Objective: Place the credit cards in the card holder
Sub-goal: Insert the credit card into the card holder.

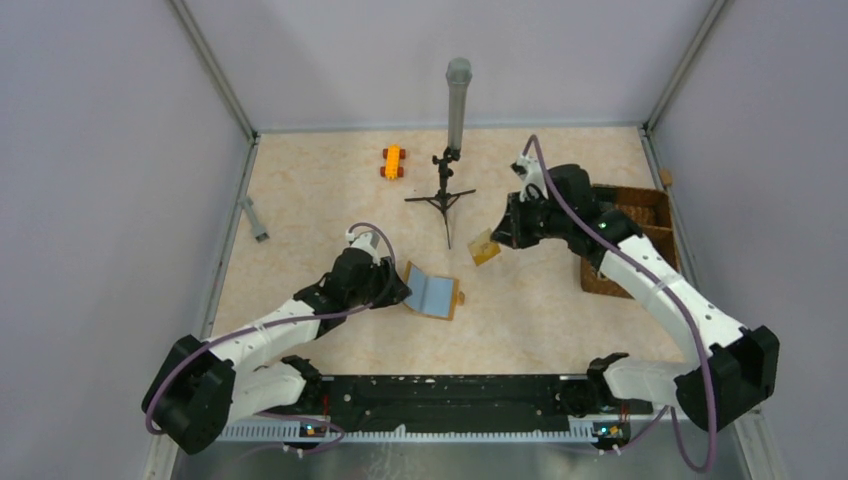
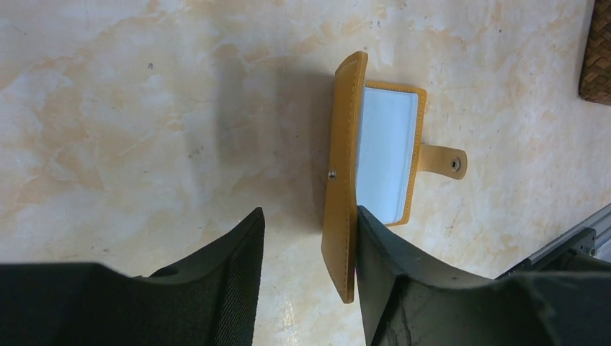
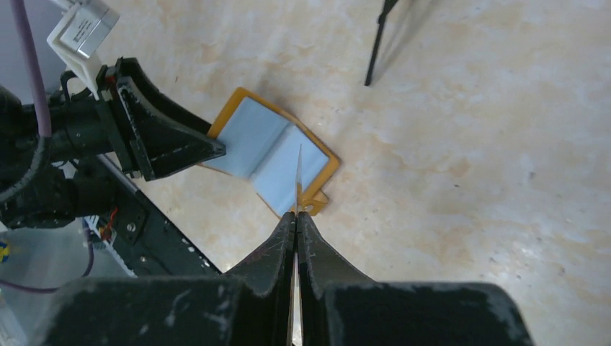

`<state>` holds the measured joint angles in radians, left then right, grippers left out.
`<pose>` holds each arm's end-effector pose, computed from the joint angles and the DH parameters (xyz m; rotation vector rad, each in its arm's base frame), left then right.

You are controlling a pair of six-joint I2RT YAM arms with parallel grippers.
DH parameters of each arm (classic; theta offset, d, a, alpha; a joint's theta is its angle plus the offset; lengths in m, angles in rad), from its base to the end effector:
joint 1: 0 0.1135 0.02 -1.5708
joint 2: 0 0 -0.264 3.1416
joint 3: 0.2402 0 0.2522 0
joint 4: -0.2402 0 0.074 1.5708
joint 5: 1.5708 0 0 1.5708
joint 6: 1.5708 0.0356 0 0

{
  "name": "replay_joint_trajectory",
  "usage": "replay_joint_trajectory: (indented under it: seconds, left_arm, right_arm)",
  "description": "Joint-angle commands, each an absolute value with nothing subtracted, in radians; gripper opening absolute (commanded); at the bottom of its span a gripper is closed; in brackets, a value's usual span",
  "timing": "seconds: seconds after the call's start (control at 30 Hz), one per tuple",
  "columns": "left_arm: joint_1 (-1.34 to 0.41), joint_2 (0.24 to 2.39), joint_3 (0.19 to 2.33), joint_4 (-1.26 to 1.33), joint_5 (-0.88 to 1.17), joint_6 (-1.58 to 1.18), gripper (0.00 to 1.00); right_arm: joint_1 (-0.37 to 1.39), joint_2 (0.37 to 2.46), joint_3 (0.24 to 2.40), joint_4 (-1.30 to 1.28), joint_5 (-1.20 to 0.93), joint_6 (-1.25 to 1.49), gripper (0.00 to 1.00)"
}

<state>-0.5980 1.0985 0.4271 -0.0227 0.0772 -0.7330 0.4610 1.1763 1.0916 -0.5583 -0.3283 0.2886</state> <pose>0.1746 -0.1223 0.1731 -0.1179 2.3849 -0.7635 0.2223 0.1232 0.3317 -0.3841 2.2527 0.7682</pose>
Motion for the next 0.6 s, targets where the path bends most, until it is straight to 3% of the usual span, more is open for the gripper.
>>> replay_joint_trajectory:
  seconds: [0.0,0.57]
  left_arm:
    - [-0.594,1.064,0.43,-0.029,0.055,-0.689,0.5]
    - [-0.595,1.1,0.462,-0.021,0.027,-0.593,0.5]
  right_arm:
    - [0.533,1.238,1.066,-0.405,-0.411,0.309,0.0]
    - [0.638,1.507,1.005,-0.203,-0.491,0.293,0.0]
